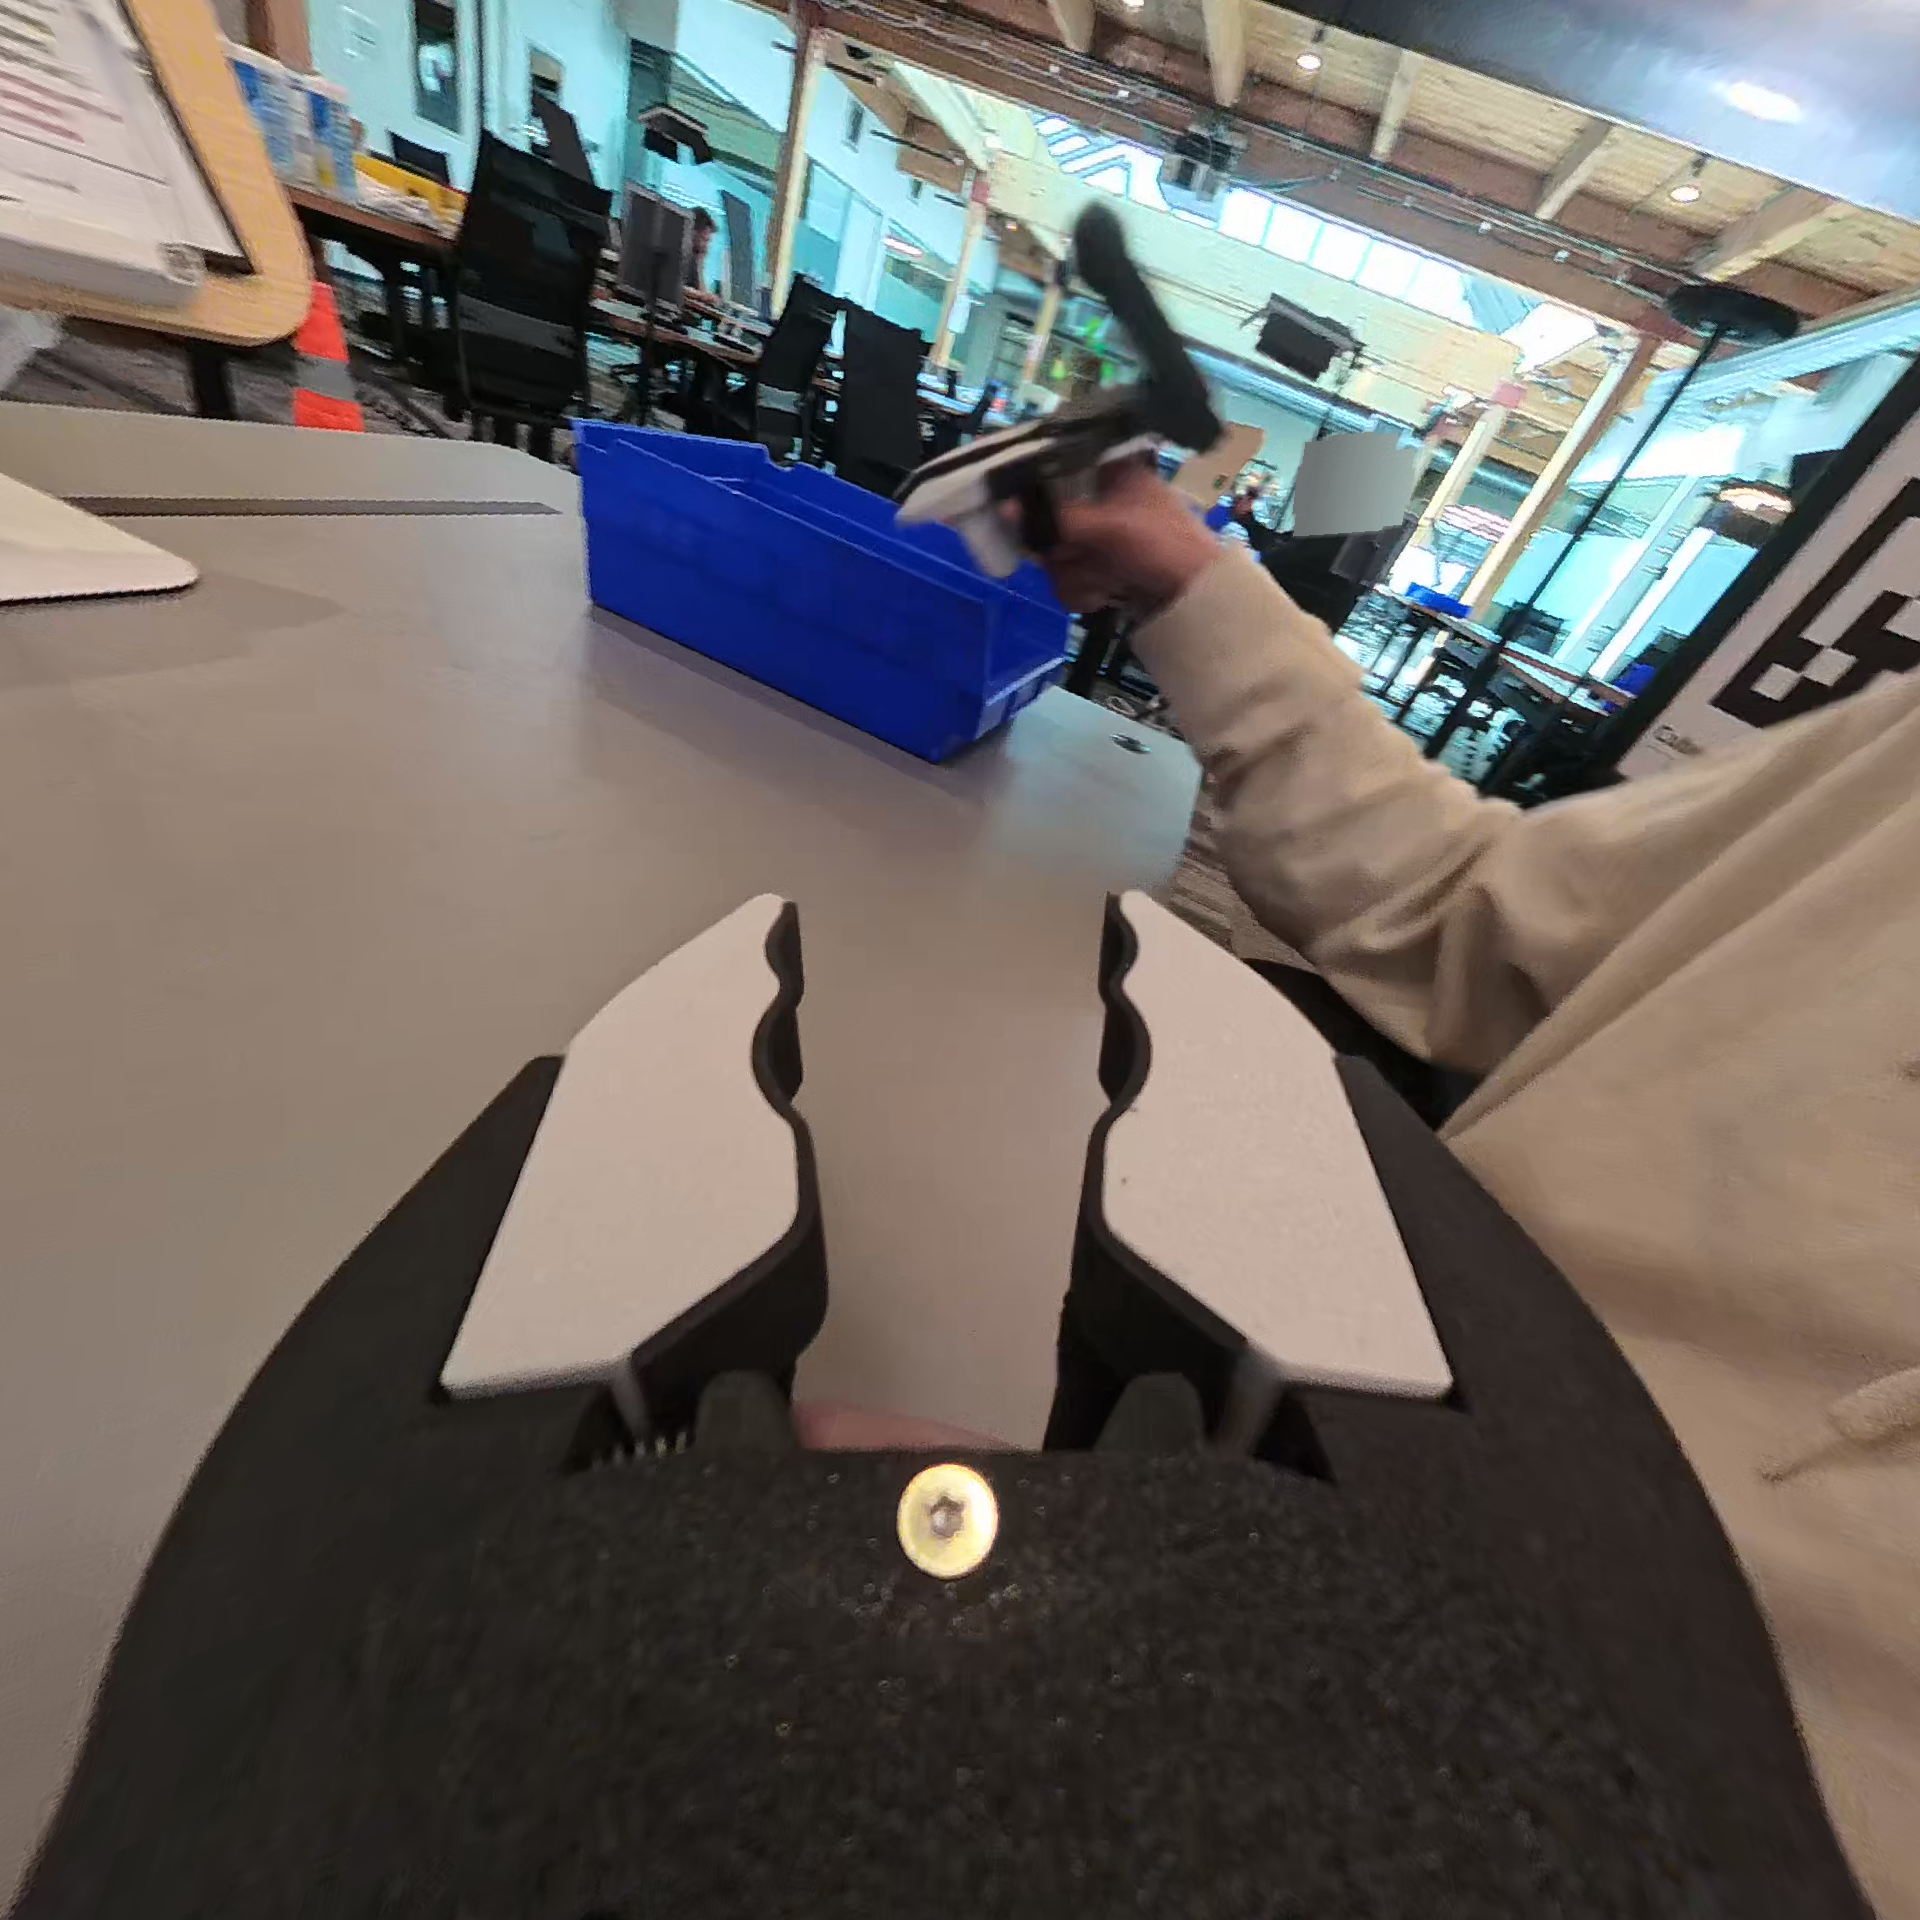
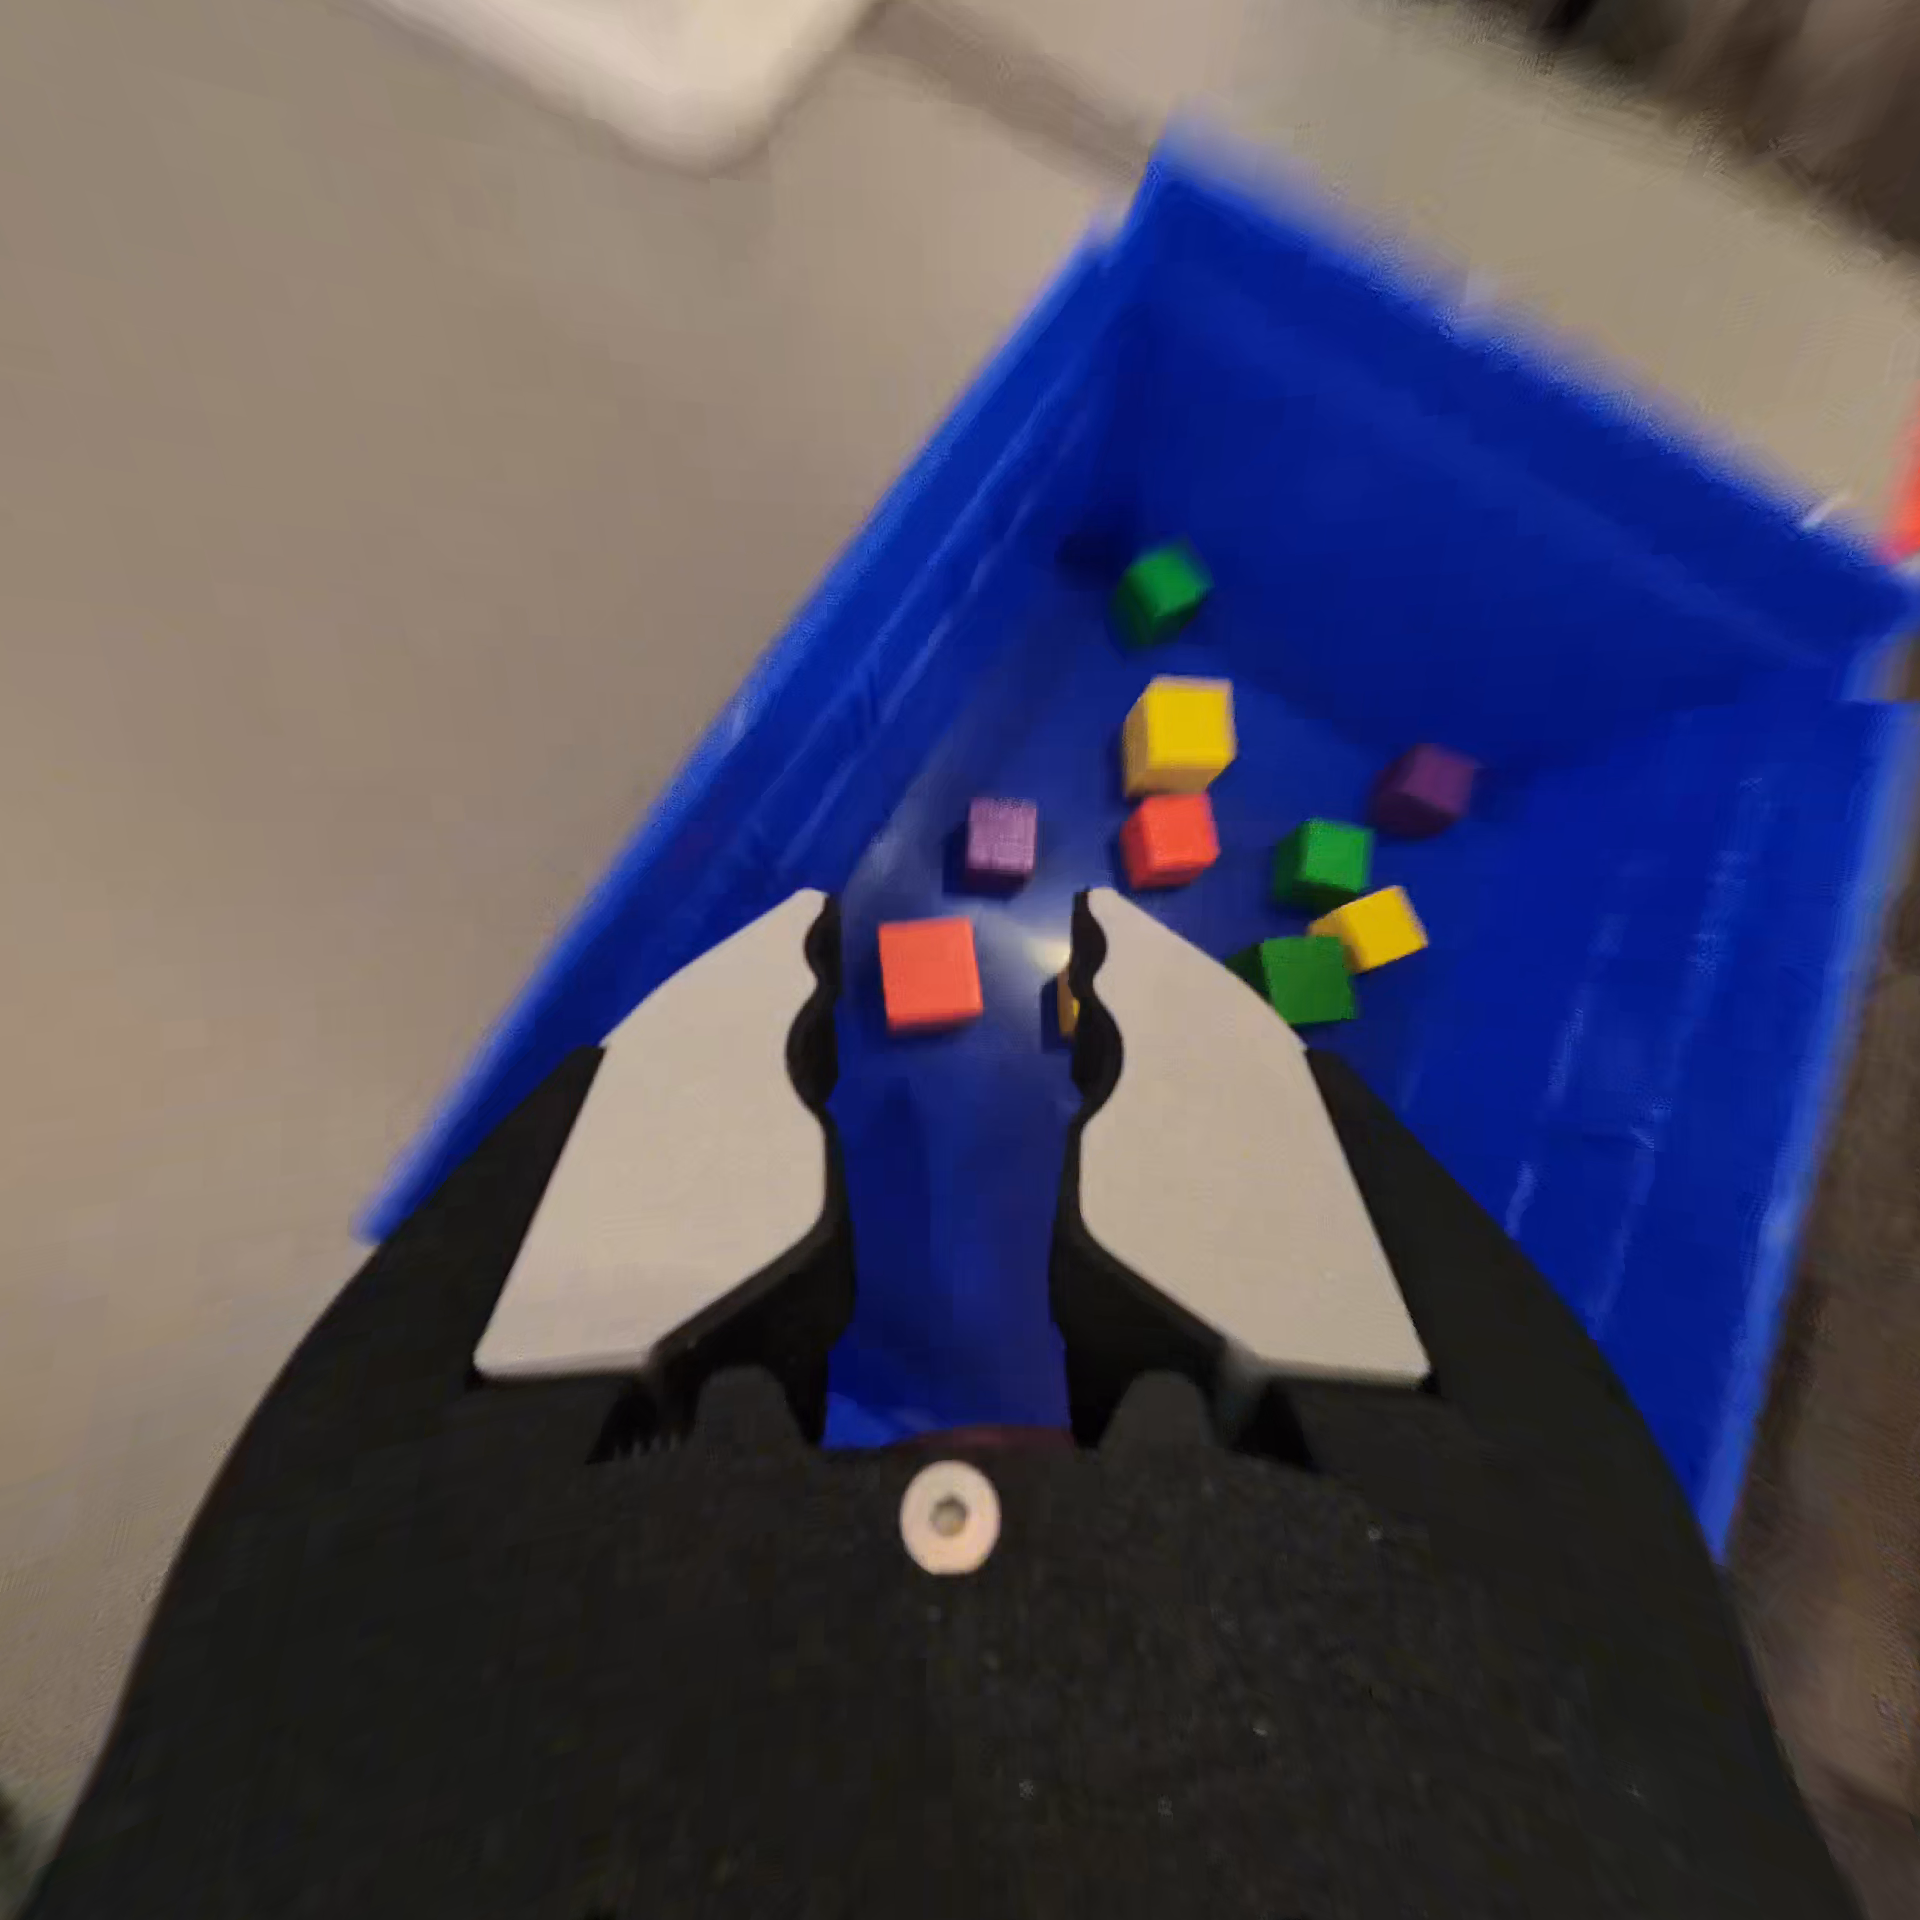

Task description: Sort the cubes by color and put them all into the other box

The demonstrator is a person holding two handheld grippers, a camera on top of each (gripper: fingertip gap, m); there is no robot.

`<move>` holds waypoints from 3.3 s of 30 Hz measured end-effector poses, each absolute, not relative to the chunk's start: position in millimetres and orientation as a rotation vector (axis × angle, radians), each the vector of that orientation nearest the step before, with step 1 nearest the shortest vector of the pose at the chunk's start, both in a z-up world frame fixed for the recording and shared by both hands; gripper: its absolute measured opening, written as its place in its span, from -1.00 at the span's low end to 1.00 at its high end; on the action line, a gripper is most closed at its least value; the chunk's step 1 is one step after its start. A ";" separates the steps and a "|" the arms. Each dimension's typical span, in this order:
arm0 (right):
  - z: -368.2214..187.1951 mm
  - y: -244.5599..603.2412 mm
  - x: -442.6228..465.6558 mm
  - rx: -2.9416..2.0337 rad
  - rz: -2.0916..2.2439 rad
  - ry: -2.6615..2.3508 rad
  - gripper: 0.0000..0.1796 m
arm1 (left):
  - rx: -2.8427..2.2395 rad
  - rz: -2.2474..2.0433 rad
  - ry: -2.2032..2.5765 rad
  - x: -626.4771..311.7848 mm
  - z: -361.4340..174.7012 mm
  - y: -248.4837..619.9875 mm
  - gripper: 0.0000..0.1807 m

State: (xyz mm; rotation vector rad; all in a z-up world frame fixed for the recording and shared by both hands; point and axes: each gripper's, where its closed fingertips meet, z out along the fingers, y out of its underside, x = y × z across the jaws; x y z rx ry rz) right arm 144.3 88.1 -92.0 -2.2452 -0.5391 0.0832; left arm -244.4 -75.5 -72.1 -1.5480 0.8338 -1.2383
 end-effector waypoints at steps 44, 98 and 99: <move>-119.3 -45.1 -124.3 -1.853 0.871 -0.560 -0.70 | -1.986 -0.040 1.436 -454.7 -157.4 265.7 -0.38; -24.9 15.7 -183.0 -1.509 2.321 -0.188 -0.69 | -1.288 -0.677 1.266 -170.9 -38.9 21.4 -0.68; -30.3 17.4 -178.9 -1.527 2.276 -0.191 -0.69 | -1.312 -0.685 1.265 -169.2 -42.7 21.4 -0.68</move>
